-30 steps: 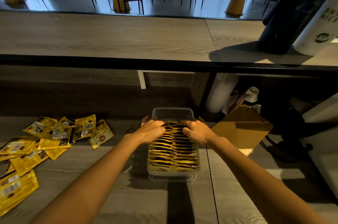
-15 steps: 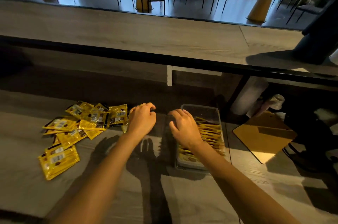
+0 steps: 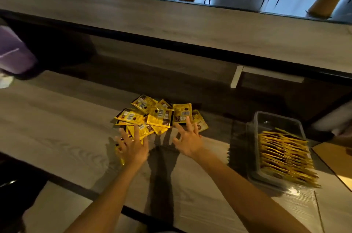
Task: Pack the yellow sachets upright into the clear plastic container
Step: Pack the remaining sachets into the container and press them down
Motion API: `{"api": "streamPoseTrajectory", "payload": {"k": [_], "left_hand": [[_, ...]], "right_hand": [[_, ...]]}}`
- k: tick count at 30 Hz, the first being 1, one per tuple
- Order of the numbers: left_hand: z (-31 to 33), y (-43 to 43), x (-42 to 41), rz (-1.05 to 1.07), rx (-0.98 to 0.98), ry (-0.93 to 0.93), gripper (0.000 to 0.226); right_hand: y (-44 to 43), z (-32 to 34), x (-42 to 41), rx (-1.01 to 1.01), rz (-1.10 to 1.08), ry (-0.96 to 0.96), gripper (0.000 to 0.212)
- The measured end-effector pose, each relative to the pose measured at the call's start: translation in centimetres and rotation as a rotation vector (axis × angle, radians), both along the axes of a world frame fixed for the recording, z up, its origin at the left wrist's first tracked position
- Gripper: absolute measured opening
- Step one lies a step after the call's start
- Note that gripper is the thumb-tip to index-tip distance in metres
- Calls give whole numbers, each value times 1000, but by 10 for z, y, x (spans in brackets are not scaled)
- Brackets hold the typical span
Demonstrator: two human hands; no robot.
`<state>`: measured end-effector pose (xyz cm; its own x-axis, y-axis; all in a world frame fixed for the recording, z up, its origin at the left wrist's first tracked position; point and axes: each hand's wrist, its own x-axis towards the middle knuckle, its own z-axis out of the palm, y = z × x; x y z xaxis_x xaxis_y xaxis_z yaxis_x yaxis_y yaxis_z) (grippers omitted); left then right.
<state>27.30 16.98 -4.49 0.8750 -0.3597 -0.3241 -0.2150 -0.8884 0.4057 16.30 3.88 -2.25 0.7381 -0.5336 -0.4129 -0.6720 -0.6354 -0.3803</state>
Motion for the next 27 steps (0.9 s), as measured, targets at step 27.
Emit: {"api": "streamPoseTrajectory", "payload": {"k": [27], "left_hand": [[-46,-43,110,-711,75,-276,56]], "right_hand": [[-43,-35,70,59,48,281,73]]}}
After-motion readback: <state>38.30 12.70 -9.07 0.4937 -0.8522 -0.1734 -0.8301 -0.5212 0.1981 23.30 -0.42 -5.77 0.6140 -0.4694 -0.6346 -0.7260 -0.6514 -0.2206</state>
